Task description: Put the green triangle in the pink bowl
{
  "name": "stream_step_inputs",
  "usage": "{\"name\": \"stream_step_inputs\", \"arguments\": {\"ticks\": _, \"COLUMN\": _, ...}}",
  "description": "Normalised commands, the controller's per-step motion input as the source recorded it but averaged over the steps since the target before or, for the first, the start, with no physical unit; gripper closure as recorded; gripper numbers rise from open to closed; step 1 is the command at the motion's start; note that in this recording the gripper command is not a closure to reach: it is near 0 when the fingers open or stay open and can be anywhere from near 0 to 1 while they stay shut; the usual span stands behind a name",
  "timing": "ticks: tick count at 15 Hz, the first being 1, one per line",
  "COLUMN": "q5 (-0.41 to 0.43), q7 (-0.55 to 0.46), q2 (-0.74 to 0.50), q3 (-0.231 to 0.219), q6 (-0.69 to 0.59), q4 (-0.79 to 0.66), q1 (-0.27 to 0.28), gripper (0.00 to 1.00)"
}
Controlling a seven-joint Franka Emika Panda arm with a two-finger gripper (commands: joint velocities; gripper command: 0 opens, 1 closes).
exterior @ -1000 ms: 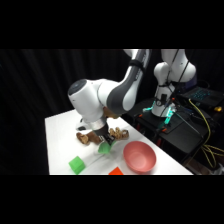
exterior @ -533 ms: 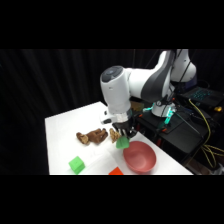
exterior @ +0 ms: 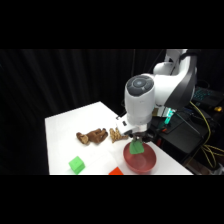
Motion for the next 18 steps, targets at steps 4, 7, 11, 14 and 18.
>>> {"name": "stream_step_inputs", "arguments": {"ticks": 4, "q5": -0.058, "q7": -0.01, "q2": 0.04, "q3": 0.020, "q6": -0.10, "q4": 0.12, "q1": -0.010, "gripper": 0.00}}
{"name": "stream_step_inputs", "arguments": {"ticks": 7, "q5": -0.031, "q7": -0.03, "q2": 0.00, "q3": 0.012, "q6": -0.10, "q4": 0.10, "q1": -0.031, "gripper": 0.00}}
{"name": "stream_step_inputs", "arguments": {"ticks": 11, "q5": -0.035, "q7": -0.05, "q2": -0.01, "q3": -0.001, "q6": -0.10, "q4": 0.11, "q1": -0.044, "gripper": 0.00}}
{"name": "stream_step_inputs", "arguments": {"ticks": 14, "q5": -0.021, "q7": -0.08, "q2": -0.04, "q3": -0.003, "q6": -0.08, "q4": 0.09, "q1": -0.052, "gripper": 0.00}}
{"name": "stream_step_inputs", "arguments": {"ticks": 18, "q5": -0.003, "q7": -0.07, "q2": -0.19, "q3": -0.016, "q6": -0.01, "q4": -0.04, "q1": -0.066, "gripper": 0.00}}
